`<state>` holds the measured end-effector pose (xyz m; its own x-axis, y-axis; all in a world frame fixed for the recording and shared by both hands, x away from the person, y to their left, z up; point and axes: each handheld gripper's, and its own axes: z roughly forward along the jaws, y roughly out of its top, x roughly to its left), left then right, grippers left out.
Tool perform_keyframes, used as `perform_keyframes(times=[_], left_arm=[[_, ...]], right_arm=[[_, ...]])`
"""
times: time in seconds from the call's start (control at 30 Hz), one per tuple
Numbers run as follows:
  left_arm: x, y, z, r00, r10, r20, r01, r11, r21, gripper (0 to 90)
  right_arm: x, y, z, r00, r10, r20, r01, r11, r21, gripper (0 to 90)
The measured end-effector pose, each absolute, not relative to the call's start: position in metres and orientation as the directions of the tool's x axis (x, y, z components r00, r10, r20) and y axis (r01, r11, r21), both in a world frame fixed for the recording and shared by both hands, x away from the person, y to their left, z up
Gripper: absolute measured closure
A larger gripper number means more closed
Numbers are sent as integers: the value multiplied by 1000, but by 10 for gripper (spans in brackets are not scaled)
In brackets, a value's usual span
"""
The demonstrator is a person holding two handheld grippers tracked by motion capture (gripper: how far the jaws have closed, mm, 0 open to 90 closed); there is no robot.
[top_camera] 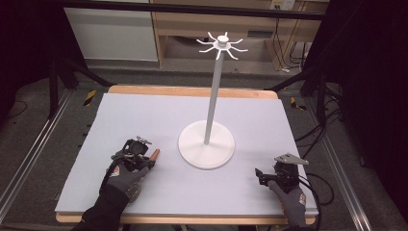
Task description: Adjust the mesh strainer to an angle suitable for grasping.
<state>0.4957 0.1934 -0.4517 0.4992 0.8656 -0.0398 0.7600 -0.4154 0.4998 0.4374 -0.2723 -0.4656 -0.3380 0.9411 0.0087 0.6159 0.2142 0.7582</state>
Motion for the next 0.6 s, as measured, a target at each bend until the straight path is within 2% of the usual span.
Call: perform_keyframes(times=[0.27,0.6], left_arm=[[498,193,-455,494,868,-58,775,-408,483,657],[498,190,-454,485,874,-35,779,-414,471,680]], right_arm=[[437,-272,-465,-336,942,13,618,210,757,84],[437,-272,-465,-336,942,15,619,209,757,84]])
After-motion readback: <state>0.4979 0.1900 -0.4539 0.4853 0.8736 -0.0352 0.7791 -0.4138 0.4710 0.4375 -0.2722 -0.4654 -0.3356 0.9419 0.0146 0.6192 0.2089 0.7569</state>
